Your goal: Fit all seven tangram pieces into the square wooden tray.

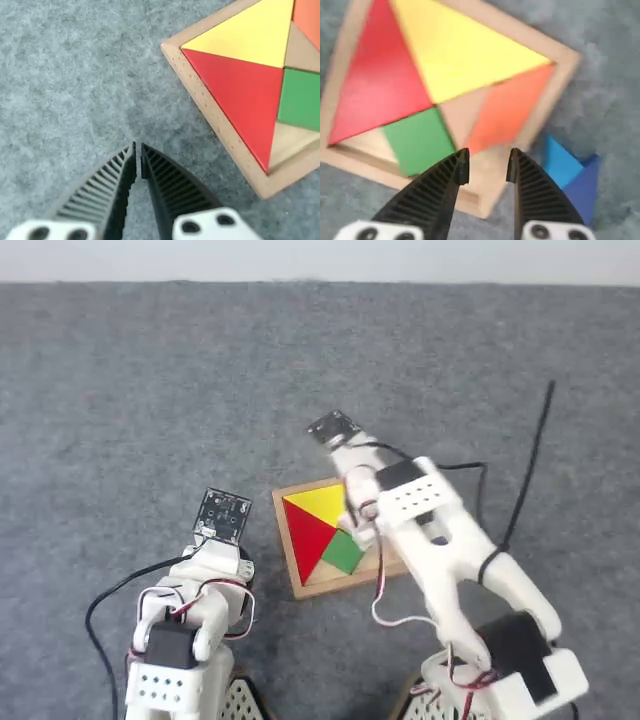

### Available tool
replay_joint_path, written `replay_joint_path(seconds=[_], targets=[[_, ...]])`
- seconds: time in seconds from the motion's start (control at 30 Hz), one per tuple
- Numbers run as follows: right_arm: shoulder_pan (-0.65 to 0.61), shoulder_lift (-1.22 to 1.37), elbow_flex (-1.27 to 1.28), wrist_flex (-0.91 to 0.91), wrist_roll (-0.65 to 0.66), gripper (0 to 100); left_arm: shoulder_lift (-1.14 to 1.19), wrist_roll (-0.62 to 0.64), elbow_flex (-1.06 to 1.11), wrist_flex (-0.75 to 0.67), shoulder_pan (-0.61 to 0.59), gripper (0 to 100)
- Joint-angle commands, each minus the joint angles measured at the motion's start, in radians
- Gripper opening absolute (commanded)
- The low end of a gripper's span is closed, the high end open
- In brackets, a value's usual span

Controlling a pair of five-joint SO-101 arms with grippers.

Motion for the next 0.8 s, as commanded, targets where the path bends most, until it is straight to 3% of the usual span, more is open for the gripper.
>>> replay_joint_path(seconds=[0.0,0.47,0.63,0.77], targets=[[0.108,-0.033,-0.025,-0.013,-0.008,14.3,-0.018,-0.003,-0.01,0.003,-0.003,2],[0.308,-0.048,-0.023,0.042,0.017,14.8,-0.018,-0.003,-0.01,0.003,-0.003,2],[0.277,-0.047,-0.025,0.039,0.015,15.2,-0.018,-0.003,-0.01,0.003,-0.003,2],[0.254,-0.047,-0.028,0.039,0.032,21.6,-0.018,-0.003,-0.01,0.003,-0.003,2]])
